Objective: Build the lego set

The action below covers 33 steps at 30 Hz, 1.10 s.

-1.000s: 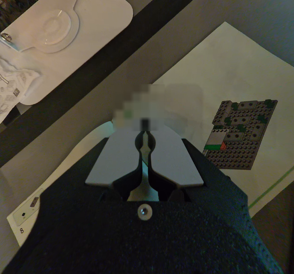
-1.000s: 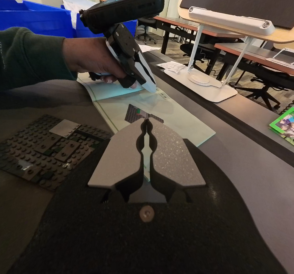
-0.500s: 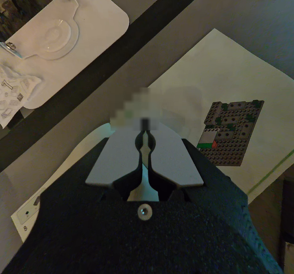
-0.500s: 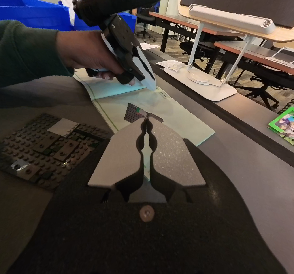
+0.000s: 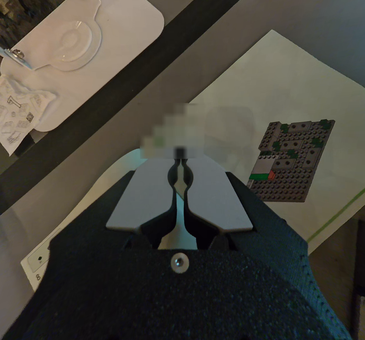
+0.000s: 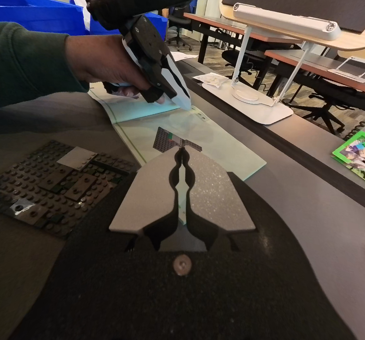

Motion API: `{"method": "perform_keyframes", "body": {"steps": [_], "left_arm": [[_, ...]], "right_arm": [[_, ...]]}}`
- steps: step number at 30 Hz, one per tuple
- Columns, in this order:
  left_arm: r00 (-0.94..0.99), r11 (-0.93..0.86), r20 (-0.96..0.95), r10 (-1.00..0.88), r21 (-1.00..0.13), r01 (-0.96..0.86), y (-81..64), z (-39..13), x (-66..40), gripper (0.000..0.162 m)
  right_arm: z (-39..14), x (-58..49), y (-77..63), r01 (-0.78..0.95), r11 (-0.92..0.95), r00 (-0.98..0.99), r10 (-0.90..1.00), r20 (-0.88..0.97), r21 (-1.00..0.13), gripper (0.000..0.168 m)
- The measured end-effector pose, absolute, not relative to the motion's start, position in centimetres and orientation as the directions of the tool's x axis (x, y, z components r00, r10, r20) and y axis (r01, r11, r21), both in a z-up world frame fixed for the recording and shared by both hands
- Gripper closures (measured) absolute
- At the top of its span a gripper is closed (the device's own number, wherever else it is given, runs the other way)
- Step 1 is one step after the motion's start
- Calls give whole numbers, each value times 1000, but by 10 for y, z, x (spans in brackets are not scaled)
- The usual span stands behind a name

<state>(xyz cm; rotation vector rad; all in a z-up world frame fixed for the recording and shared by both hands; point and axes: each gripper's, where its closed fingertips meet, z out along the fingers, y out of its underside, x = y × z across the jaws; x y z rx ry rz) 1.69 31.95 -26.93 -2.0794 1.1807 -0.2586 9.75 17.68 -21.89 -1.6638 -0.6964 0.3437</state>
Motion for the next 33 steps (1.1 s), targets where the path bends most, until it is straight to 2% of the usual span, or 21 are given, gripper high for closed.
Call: {"method": "perform_keyframes", "body": {"steps": [14,15,20,24,28,33], "left_arm": [[592,-343,-169,-788,-678,-650,341,-266,-14,162],[590,-347,-161,-791,-676,-650,342,-267,-15,144],[569,-341,-134,-811,-682,-647,341,-266,-15,136],[515,-328,-108,-850,-657,-679,339,-269,-18,122],[453,-320,-33,-891,-663,-677,345,-266,-13,119],[318,-321,97,-943,-521,-791,350,-283,-11,112]], "right_arm": [[-218,97,176,253,-71,769,619,157,-965,168],[-218,96,176,254,-71,769,620,157,-965,168],[-218,97,176,250,-72,770,619,154,-966,168],[-218,98,177,245,-81,774,616,145,-966,168],[-218,99,177,242,-84,778,613,141,-967,168],[-217,99,177,243,-82,777,613,143,-967,168]]}}
